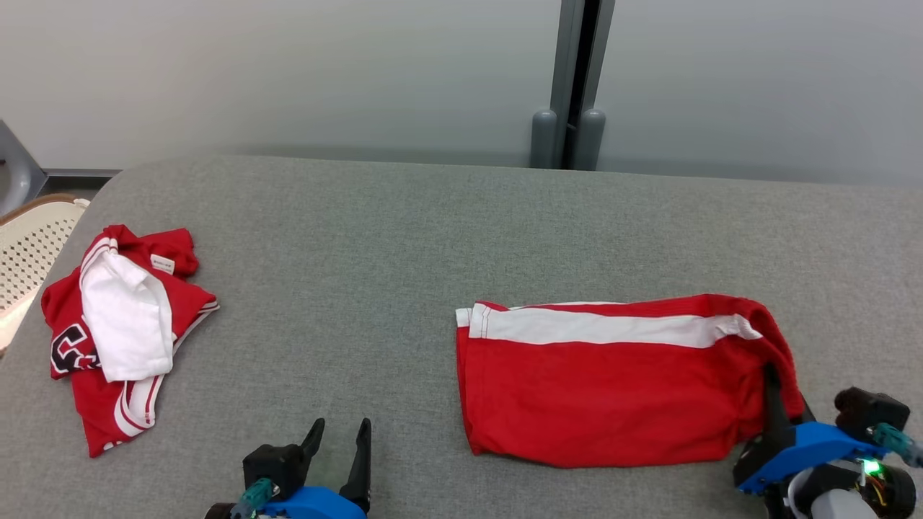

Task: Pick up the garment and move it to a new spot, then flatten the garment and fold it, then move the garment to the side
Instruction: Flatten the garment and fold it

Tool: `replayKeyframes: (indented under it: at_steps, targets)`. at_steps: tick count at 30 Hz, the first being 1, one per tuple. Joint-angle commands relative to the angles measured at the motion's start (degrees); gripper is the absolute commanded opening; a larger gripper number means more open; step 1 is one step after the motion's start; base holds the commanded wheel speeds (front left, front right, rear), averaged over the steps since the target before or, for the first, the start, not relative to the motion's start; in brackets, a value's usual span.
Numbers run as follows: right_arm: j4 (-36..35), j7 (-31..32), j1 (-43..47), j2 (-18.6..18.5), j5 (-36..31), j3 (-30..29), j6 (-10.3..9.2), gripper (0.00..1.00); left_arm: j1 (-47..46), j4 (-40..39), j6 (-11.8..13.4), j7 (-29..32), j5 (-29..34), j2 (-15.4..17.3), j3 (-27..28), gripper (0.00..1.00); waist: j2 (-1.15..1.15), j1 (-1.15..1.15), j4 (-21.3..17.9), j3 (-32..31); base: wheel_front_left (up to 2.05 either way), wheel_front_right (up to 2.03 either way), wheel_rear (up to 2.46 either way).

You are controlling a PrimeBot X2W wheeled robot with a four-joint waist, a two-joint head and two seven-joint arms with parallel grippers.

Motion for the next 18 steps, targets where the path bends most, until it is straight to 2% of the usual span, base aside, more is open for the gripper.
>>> replayKeyframes:
  at_steps: [1, 10, 17, 18]
  targets:
    - [-0.92, -0.03, -1.20, 0.49, -0.23, 1.78, 0.00, 0.00, 0.62, 0.08, -0.25, -0.26, -0.89, -0.06, -0.89, 1.00, 0.00, 0.00, 0.46, -0.26, 0.00, 0.00, 0.00]
    - [-5.53, -0.02, -2.29, 0.63, 4.70, 20.53, 0.00, 0.00, 0.87, 0.56, 0.38, -0.26, -3.03, -0.04, -3.06, 1.00, 0.00, 0.00, 5.79, -1.30, 0.00, 0.00, 0.00]
    - [-1.16, 0.11, -4.89, 0.65, 3.95, 28.79, 0.00, 0.00, 0.81, 0.81, 0.56, -0.26, -3.83, -0.07, -3.58, 1.00, 0.00, 0.00, 10.62, -0.90, 0.00, 0.00, 0.00]
    - [-0.43, 0.10, -5.26, 0.62, 4.32, 29.79, 0.00, 0.14, 0.69, 0.87, 0.59, -0.26, -3.89, -0.06, -3.60, 1.00, 0.00, 0.00, 11.07, -0.78, 0.00, 0.00, 0.00]
